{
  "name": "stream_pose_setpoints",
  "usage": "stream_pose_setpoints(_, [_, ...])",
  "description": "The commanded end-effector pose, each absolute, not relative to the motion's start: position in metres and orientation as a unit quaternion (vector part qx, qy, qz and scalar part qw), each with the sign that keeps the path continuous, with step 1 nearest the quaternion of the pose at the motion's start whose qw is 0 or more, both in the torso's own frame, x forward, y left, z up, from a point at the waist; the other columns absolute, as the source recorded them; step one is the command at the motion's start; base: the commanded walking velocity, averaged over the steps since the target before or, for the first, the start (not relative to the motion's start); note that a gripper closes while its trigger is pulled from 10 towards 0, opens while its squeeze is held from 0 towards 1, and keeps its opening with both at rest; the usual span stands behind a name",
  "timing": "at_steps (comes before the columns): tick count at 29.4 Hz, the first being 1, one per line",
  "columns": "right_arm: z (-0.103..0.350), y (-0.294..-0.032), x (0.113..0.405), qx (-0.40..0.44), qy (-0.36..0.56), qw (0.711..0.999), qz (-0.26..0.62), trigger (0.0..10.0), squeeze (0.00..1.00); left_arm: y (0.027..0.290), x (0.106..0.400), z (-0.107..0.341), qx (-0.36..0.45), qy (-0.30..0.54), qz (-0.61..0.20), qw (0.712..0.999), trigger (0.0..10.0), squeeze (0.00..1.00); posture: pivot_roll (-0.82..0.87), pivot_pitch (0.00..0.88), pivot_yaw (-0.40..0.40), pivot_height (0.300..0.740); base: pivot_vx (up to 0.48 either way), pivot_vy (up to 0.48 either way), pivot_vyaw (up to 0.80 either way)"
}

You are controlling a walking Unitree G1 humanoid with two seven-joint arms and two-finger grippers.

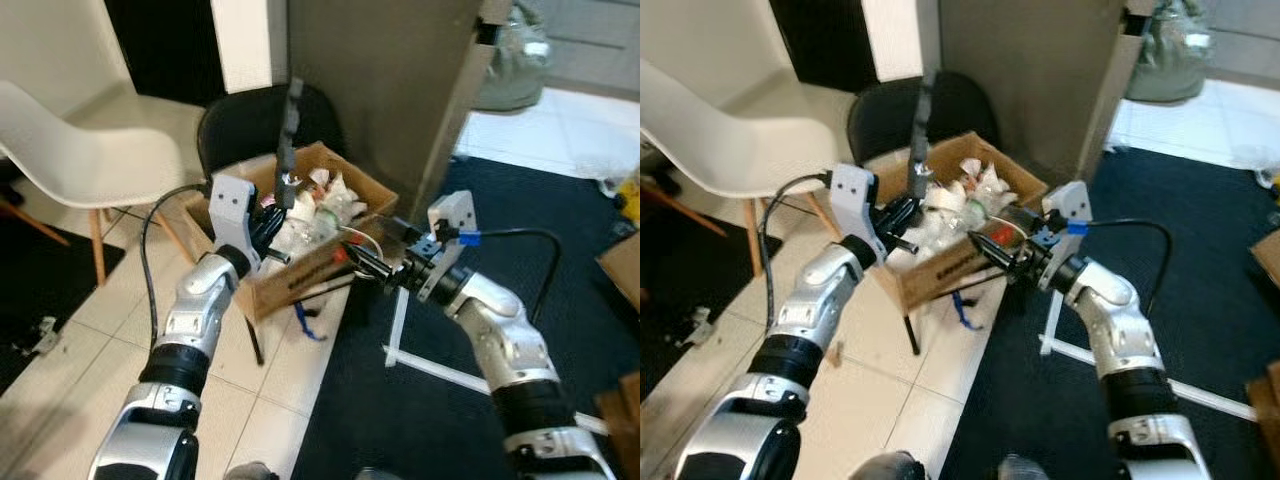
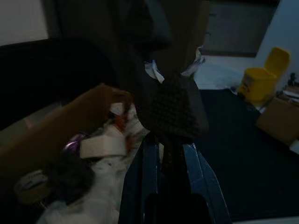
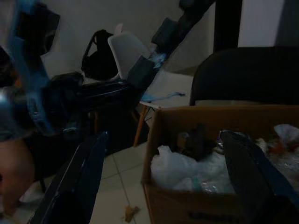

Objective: Picking trash to rubbish bin

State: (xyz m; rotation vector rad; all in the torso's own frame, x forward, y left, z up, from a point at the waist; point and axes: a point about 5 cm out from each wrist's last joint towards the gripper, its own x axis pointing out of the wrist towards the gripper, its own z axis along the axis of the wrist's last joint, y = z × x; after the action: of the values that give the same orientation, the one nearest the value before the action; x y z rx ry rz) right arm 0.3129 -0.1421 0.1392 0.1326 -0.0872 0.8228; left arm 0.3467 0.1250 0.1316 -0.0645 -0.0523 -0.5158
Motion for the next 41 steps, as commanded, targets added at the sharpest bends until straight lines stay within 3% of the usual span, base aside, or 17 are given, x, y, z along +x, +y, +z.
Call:
stream_pose_setpoints(1, [0.140,-0.143,0.313,0.057,-0.042,0.914,0.400,10.0,0.00,0.126,0.347,0.132,-0.029,-0.027,-0.254,0.966,10.0,0.00,-0.03,0.000,0.001,0.740,0.472,0.000,0.00])
stream_pose_setpoints(17, [0.142,-0.144,0.313,0.039,-0.042,0.913,0.405,10.0,0.00,0.140,0.344,0.124,-0.065,0.008,-0.216,0.974,10.0,0.00,-0.03,0.000,0.004,0.740,0.462,0.000,0.00])
stream_pose_setpoints(24, [0.145,-0.143,0.313,0.016,-0.040,0.909,0.414,10.0,0.00,0.148,0.343,0.107,-0.174,0.079,-0.186,0.964,10.0,0.00,-0.02,0.000,0.002,0.740,0.000,0.000,0.00])
stream_pose_setpoints(31, [0.146,-0.143,0.312,0.006,-0.039,0.909,0.416,10.0,0.00,0.145,0.344,0.105,-0.205,0.096,-0.205,0.952,10.0,0.01,-0.02,0.000,0.002,0.740,0.000,0.000,0.00])
stream_pose_setpoints(32, [0.146,-0.143,0.312,0.003,-0.039,0.908,0.417,10.0,0.00,0.144,0.343,0.105,-0.218,0.100,-0.213,0.947,10.0,0.12,-0.02,0.000,0.001,0.740,0.000,0.000,0.00])
stream_pose_setpoints(34, [0.146,-0.143,0.312,0.001,-0.038,0.908,0.417,10.0,0.00,0.144,0.343,0.105,-0.226,0.104,-0.218,0.944,10.0,0.13,-0.02,0.000,0.001,0.740,0.000,0.000,0.00])
stream_pose_setpoints(35, [0.146,-0.143,0.312,-0.001,-0.038,0.908,0.418,10.0,0.00,0.143,0.343,0.106,-0.233,0.108,-0.223,0.940,10.0,0.25,-0.02,0.000,0.000,0.740,0.000,0.000,0.00])
stream_pose_setpoints(36, [0.146,-0.143,0.312,-0.001,-0.038,0.908,0.418,10.0,0.00,0.143,0.343,0.106,-0.233,0.108,-0.223,0.940,10.0,0.25,-0.02,0.000,0.000,0.740,0.000,0.000,0.00])
stream_pose_setpoints(37, [0.146,-0.143,0.312,-0.003,-0.038,0.907,0.419,10.0,0.00,0.143,0.342,0.106,-0.241,0.113,-0.228,0.937,10.0,0.44,-0.02,0.000,0.000,0.740,0.000,0.000,0.00])
stream_pose_setpoints(38, [0.146,-0.143,0.312,-0.004,-0.037,0.907,0.419,10.0,0.00,0.143,0.342,0.106,-0.246,0.116,-0.232,0.934,10.0,1.00,-0.03,0.000,0.000,0.740,0.000,0.000,0.00])
stream_pose_setpoints(41, [0.146,-0.144,0.312,-0.005,-0.037,0.907,0.419,10.0,0.00,0.142,0.342,0.106,-0.252,0.120,-0.238,0.930,10.0,1.00,-0.03,0.000,0.000,0.740,0.000,0.000,0.00])
